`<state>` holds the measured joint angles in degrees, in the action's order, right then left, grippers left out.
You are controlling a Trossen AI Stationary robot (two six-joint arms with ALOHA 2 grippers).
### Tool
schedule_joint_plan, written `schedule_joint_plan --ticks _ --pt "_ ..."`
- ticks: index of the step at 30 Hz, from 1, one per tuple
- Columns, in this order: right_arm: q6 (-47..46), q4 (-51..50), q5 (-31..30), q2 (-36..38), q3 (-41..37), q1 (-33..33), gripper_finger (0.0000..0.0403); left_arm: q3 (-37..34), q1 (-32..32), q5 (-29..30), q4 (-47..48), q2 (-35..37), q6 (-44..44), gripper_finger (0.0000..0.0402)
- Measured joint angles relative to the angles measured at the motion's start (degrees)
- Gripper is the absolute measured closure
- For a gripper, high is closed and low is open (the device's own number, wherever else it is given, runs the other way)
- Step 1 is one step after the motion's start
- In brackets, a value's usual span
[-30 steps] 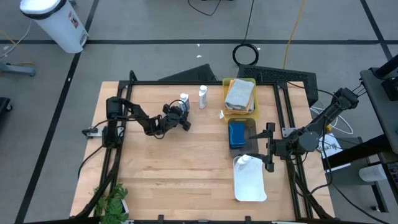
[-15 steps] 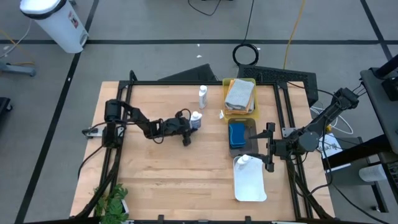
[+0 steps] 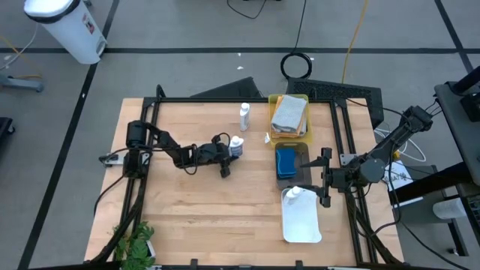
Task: Pick & Place Kitchen Items
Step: Put the left white plastic restorer bottle into the white bin
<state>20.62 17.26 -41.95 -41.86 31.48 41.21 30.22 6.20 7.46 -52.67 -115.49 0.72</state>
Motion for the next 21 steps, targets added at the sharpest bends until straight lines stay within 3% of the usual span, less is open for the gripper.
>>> schedule_joint_plan --ticks 21 --pt "0.0 0.0 0.0 0.0 0.0 0.0 0.0147 0.0 -0.1 -3.2 -2.0 0.0 0.1 0.0266"
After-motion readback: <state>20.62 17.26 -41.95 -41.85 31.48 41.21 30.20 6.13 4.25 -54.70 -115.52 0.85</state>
